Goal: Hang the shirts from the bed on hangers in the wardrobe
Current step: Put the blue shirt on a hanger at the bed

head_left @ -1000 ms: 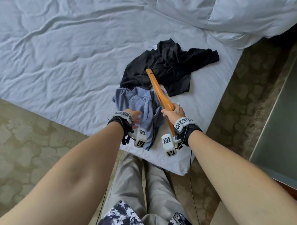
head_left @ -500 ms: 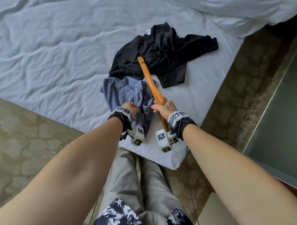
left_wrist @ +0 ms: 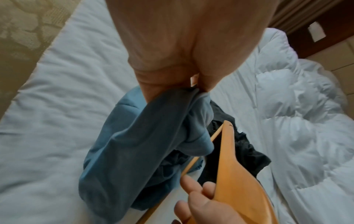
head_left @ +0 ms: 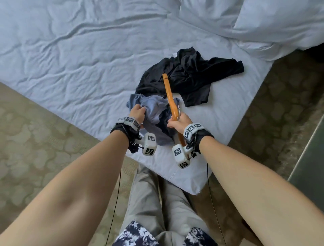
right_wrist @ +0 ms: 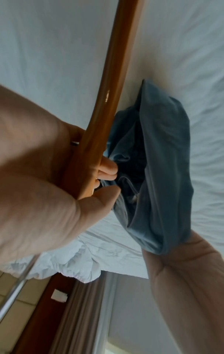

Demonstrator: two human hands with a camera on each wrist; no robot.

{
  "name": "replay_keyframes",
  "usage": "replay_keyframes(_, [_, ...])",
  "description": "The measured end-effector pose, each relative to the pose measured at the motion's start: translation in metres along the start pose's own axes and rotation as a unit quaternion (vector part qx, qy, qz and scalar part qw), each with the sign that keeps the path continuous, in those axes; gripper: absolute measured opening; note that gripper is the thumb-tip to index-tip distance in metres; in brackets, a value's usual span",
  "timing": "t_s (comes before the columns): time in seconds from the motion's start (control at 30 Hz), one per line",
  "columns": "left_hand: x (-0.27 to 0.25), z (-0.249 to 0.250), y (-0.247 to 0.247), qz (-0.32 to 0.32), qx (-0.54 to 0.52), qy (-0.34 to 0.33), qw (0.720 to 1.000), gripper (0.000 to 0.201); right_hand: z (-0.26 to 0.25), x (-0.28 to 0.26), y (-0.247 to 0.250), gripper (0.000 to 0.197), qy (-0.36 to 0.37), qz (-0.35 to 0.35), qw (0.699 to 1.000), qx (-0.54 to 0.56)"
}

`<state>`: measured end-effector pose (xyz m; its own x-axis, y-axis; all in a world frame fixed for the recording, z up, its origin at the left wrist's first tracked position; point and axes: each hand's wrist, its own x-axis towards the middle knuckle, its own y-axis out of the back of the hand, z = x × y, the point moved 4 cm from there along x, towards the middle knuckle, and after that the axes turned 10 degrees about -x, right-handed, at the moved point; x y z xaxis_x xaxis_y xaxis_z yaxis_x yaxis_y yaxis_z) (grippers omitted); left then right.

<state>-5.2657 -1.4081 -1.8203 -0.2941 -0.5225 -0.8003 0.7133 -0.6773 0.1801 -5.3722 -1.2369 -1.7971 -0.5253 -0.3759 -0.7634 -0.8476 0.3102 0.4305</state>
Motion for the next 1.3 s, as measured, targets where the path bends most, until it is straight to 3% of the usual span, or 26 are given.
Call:
replay_keyframes(0.17, [-0.013,0.020,0.004,-0.050,-0.008,-0.053,0.997,0.012,-0.031,-0.019,0.011,0.018,0.040,-0.027,0.998,0.048])
replay_keyframes(0.3, [-0.016,0.038,0.005,-0.097,0.013,-0.070,0.993,0.049,-0.069,-0.034,0.030,0.030,0.091,0.008,0.994,0.058])
replay_keyframes(0.47, [-0.085,0.109,0.007,-0.111,0.001,-0.124,0.986,0.012,-0.104,-0.057,0.056,0.034,0.125,0.066,0.988,0.061])
replay_keyframes(0.7, [-0.174,0.199,0.002,-0.146,-0.031,-0.192,0.970,0.025,-0.161,-0.106,0.107,0.051,0.218,0.117,0.969,0.023])
replay_keyframes(0.87, [-0.229,0.263,0.007,-0.162,-0.025,-0.257,0.953,0.024,-0.216,-0.160,0.168,0.028,0.274,0.220,0.936,0.007])
replay_keyframes(0.97, [-0.267,0.300,0.014,-0.160,-0.027,-0.306,0.938,0.024,-0.240,-0.188,0.196,0.026,0.300,0.237,0.924,0.009])
replay_keyframes(1.17, [-0.341,0.361,0.028,-0.175,-0.049,-0.376,0.909,0.019,-0.287,-0.251,0.228,0.059,0.378,0.202,0.903,-0.032])
replay_keyframes(1.3, [-0.385,0.394,0.043,-0.184,-0.064,-0.419,0.887,0.019,-0.325,-0.294,0.253,0.038,0.405,0.285,0.869,-0.020])
